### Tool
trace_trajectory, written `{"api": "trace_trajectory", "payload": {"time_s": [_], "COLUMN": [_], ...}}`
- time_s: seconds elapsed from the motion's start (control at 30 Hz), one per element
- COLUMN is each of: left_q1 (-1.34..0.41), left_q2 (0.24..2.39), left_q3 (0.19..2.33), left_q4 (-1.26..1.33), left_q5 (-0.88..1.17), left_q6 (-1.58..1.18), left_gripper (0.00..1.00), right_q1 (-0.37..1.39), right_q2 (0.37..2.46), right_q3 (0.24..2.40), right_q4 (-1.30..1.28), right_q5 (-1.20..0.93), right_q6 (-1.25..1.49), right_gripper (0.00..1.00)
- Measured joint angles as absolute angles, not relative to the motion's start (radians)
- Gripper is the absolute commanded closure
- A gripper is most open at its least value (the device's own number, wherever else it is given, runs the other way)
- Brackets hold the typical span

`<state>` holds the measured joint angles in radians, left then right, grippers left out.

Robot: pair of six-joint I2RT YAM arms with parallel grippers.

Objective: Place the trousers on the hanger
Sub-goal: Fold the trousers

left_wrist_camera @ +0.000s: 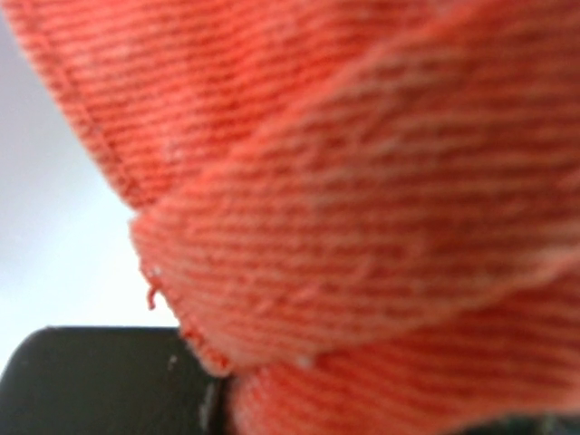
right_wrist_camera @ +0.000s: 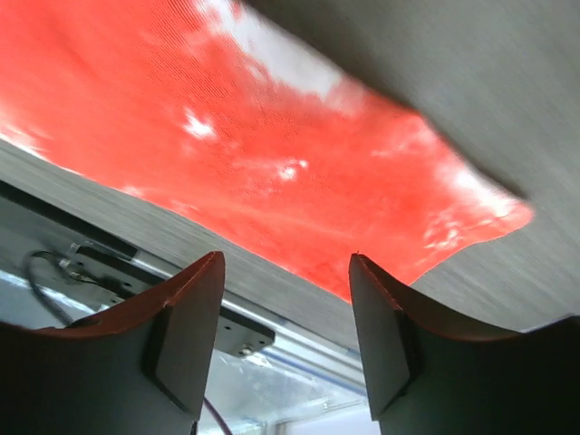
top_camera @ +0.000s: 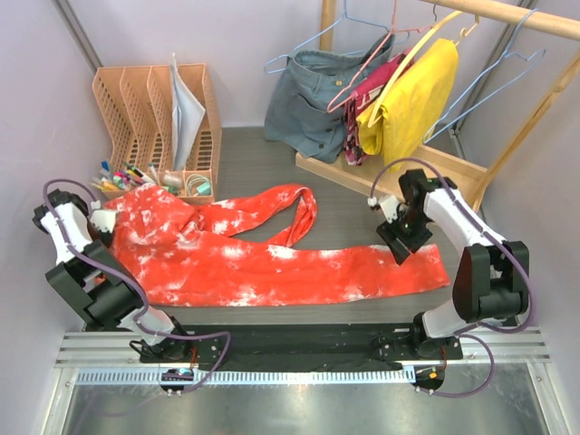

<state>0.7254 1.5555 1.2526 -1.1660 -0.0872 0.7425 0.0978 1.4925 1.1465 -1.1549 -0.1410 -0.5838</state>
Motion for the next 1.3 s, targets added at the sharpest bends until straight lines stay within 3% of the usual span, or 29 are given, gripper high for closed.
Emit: {"api": "trace_trajectory", "payload": {"time_s": [0.3,0.47,0.5,0.6,0.63,0.7,0.8,0.97,1.13,1.3], "left_q1": [0.753,0.796,0.803,0.812,0.813,0.814,0.814,0.814,0.749,0.639], "left_q2": [1.555,1.555,1.554,1.549,1.542,1.529,1.492,1.411,1.307,1.308], "left_q3": [1.2,1.192,1.187,1.169,1.166,1.165,1.168,1.199,1.172,1.01], "left_q4": [-1.156,-1.156,-1.156,-1.156,-1.157,-1.16,-1.179,-1.259,-1.296,-1.219], "left_q5": [-0.11,-0.114,-0.117,-0.123,-0.122,-0.111,-0.06,0.086,0.206,0.202], "left_q6": [0.768,0.786,0.792,0.811,0.815,0.824,0.83,0.85,0.865,0.811], "left_gripper": [1.0,0.96,0.91,0.56,0.5,0.38,0.32,0.31,0.38,0.45], "right_q1": [0.098,0.098,0.098,0.098,0.098,0.098,0.104,0.118,0.119,0.118], "right_q2": [1.526,1.431,1.397,1.34,1.34,1.358,1.401,1.514,1.544,1.542], "right_q3": [0.875,0.81,0.809,0.856,0.9,1.021,1.192,1.247,1.06,0.898], "right_q4": [-1.024,-1.052,-1.075,-1.154,-1.18,-1.213,-1.198,-1.136,-1.07,-0.989], "right_q5": [0.06,0.102,0.102,0.052,0.016,-0.068,-0.177,-0.199,-0.11,-0.009], "right_q6": [-0.676,-0.736,-0.75,-0.765,-0.765,-0.748,-0.703,-0.68,-0.709,-0.735], "right_gripper": [0.47,0.45,0.44,0.4,0.39,0.39,0.42,0.49,0.53,0.54]}}
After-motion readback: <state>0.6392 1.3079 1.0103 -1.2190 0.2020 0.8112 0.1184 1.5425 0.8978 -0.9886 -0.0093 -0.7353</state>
